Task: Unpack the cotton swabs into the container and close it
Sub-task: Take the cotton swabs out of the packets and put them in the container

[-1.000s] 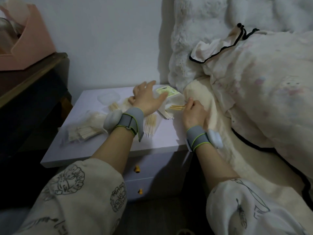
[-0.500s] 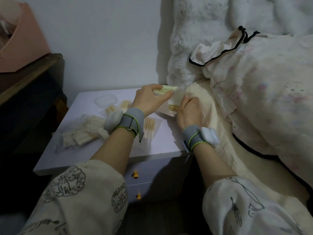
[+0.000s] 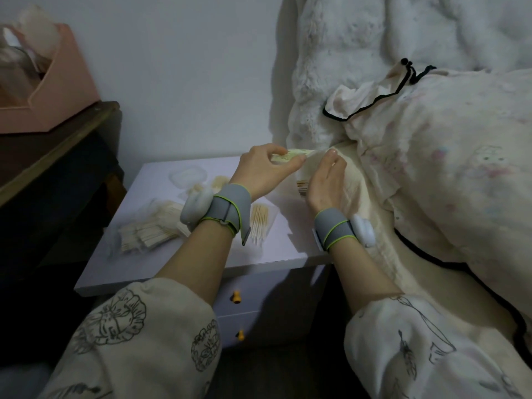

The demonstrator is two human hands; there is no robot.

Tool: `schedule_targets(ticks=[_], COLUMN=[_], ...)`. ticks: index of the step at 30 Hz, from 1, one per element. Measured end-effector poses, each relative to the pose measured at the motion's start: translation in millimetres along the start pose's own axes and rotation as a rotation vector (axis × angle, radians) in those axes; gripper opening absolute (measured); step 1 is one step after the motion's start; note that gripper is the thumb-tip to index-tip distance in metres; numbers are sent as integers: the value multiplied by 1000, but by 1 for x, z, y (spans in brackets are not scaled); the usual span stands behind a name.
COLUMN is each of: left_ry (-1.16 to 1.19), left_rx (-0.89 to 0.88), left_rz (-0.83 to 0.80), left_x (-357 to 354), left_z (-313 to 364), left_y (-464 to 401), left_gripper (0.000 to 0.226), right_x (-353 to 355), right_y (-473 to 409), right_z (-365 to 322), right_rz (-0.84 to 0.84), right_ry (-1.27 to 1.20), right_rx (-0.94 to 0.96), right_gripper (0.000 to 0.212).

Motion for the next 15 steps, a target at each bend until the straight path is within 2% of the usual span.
schedule_targets(ticks=[8, 15], left_ry=[-63, -99], left_rx=[30, 17], left_rz=[-42, -112], left_x=[-15, -29], left_z=[-23, -16], left_y=[2, 10], left_gripper=[53, 65], right_x=[-1, 9], right_y=[-5, -4], right_z=[20, 22], right_rz=[-105, -118], right_ry=[187, 254], right_rx=[-57, -57], right_gripper=[61, 37])
Point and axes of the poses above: each hand's wrist, its own y-axis away from the middle knuckle, its own x-axis out of the back of the hand, z = x × y, the point moved 8 cm from there along -y, towards the middle knuckle, and after that the axes turned 11 degrees about z, right-handed, at the moved point
